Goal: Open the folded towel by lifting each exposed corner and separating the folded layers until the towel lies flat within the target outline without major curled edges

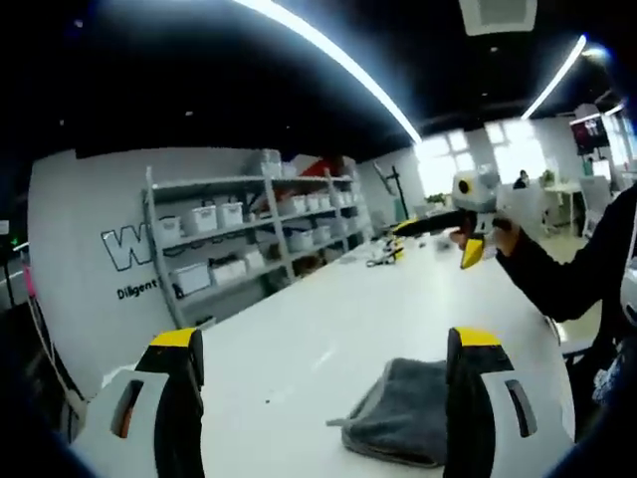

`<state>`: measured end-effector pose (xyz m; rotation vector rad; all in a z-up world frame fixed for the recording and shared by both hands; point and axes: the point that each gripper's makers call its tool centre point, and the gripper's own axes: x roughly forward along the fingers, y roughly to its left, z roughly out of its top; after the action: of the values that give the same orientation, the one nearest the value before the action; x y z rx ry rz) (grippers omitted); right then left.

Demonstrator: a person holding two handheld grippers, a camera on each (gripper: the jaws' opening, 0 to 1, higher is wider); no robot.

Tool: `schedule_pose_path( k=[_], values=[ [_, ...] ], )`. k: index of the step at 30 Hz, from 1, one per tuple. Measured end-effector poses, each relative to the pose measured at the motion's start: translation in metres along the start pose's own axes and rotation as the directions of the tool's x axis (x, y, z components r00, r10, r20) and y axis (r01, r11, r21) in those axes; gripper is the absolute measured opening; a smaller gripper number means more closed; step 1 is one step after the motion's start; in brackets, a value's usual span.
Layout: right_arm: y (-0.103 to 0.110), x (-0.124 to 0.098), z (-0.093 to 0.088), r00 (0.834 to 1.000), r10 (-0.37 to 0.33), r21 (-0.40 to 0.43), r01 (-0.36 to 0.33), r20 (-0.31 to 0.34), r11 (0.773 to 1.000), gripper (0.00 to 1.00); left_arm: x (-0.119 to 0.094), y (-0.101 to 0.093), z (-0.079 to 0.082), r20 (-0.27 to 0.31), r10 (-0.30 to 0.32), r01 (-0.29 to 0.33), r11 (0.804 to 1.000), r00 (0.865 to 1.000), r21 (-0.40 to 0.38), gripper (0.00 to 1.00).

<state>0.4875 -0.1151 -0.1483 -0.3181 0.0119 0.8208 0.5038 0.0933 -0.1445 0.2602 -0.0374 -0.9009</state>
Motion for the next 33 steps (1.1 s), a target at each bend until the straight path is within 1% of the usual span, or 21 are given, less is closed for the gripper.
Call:
schedule_pose_path(
  k=[3, 4, 5, 6, 8, 10, 11, 12, 13, 14, 16, 17, 20, 23, 24, 26, 28, 30, 31, 32, 33],
  values=[
    [-0.006, 0.006, 0.006, 1.000, -0.018, -0.005, 0.018, 0.013, 1.000, 1.00, 0.003, 0.002, -0.005, 0.014, 0.011, -0.010, 0.999, 1.000, -0.033, 1.00],
    [-0.004, 0.008, 0.006, 1.000, -0.012, -0.004, 0.012, 0.016, 1.000, 1.00, 0.005, 0.000, -0.009, 0.001, -0.009, 0.009, 0.999, 1.000, -0.039, 1.00],
    [-0.004, 0.010, 0.005, 1.000, -0.007, -0.008, 0.007, 0.017, 1.000, 1.00, 0.007, 0.003, -0.012, -0.016, -0.006, 0.005, 0.999, 1.000, -0.048, 1.00],
    [-0.003, 0.012, 0.003, 1.000, -0.004, -0.011, 0.004, 0.015, 1.000, 1.00, 0.008, 0.008, -0.014, -0.012, 0.009, -0.010, 0.998, 1.000, -0.056, 1.00],
    [-0.003, 0.016, -0.010, 1.000, 0.000, -0.014, 0.000, -0.013, 1.000, 1.00, 0.009, 0.009, -0.027, -0.038, -0.002, -0.002, 0.996, 0.999, -0.092, 1.00],
    [-0.005, 0.021, -0.023, 0.999, 0.007, -0.006, -0.007, -0.039, 1.000, 1.00, 0.012, 0.011, -0.033, -0.022, -0.026, 0.023, 0.990, 0.999, -0.137, 1.00],
    [-0.005, 0.025, -0.029, 0.999, 0.022, 0.009, -0.022, -0.044, 1.000, 1.00, 0.014, 0.014, -0.033, 0.011, -0.034, 0.035, 0.984, 0.999, -0.174, 1.00],
    [-0.004, 0.030, -0.034, 0.998, 0.045, 0.061, -0.043, -0.034, 0.997, 1.00, 0.016, 0.021, -0.029, 0.074, -0.038, 0.054, 0.973, 0.997, -0.223, 1.00],
    [-0.006, 0.033, -0.039, 0.998, 0.051, 0.105, -0.047, -0.036, 0.993, 1.00, 0.018, 0.024, -0.032, 0.107, -0.057, 0.088, 0.945, 0.993, -0.316, 1.00],
    [-0.009, 0.035, -0.046, 0.997, 0.059, 0.155, -0.052, -0.044, 0.986, 1.00, 0.019, 0.025, -0.047, 0.090, -0.101, 0.129, 0.904, 0.991, -0.408, 1.00],
    [-0.014, 0.038, -0.056, 0.996, 0.071, 0.198, -0.059, -0.054, 0.978, 1.00, 0.021, 0.036, -0.062, 0.068, -0.089, 0.109, 0.902, 0.994, -0.417, 1.00],
    [-0.017, 0.037, -0.060, 0.995, 0.076, 0.211, -0.063, -0.058, 0.976, 1.00, 0.021, 0.041, -0.071, 0.040, -0.079, 0.088, 0.902, 0.996, -0.423, 0.99],
    [-0.022, 0.036, -0.066, 0.995, 0.086, 0.272, -0.072, -0.043, 0.960, 1.00, 0.021, 0.045, -0.084, 0.012, -0.073, 0.071, 0.900, 0.997, -0.431, 0.97],
    [-0.024, 0.033, -0.073, 0.995, 0.083, 0.276, -0.064, -0.056, 0.959, 1.00, 0.019, 0.034, -0.095, -0.009, -0.100, 0.085, 0.888, 0.995, -0.453, 0.97],
    [-0.024, 0.032, -0.075, 0.995, 0.084, 0.276, -0.065, -0.060, 0.959, 1.00, 0.018, 0.028, -0.100, -0.028, -0.109, 0.085, 0.890, 0.994, -0.448, 0.97],
    [-0.024, 0.032, -0.077, 0.995, 0.091, 0.290, -0.072, -0.051, 0.954, 1.00, 0.016, 0.024, -0.105, -0.047, -0.104, 0.073, 0.894, 0.993, -0.443, 0.96],
    [-0.020, 0.032, -0.082, 0.993, 0.094, 0.294, -0.069, -0.071, 0.953, 0.97, 0.016, 0.024, -0.105, -0.046, -0.105, 0.073, 0.888, 0.993, -0.454, 0.96],
    [-0.022, 0.034, -0.090, 0.993, 0.058, 0.296, -0.024, -0.107, 0.955, 0.99, 0.018, 0.022, -0.104, -0.018, -0.099, 0.078, 0.873, 0.995, -0.482, 0.99],
    [-0.023, 0.036, -0.094, 0.993, 0.034, 0.322, 0.005, -0.114, 0.947, 0.99, 0.020, 0.021, -0.105, 0.008, -0.090, 0.081, 0.852, 0.996, -0.517, 0.99],
    [-0.024, 0.037, -0.097, 0.993, 0.021, 0.334, 0.019, -0.116, 0.942, 0.98, 0.021, 0.020, -0.111, 0.011, -0.103, 0.092, 0.826, 0.995, -0.556, 0.97],
    [-0.020, 0.039, -0.101, 0.993, 0.027, 0.347, 0.015, -0.114, 0.938, 0.97, 0.022, 0.014, -0.119, 0.000, -0.128, 0.105, 0.812, 0.992, -0.575, 0.96]
  ],
)
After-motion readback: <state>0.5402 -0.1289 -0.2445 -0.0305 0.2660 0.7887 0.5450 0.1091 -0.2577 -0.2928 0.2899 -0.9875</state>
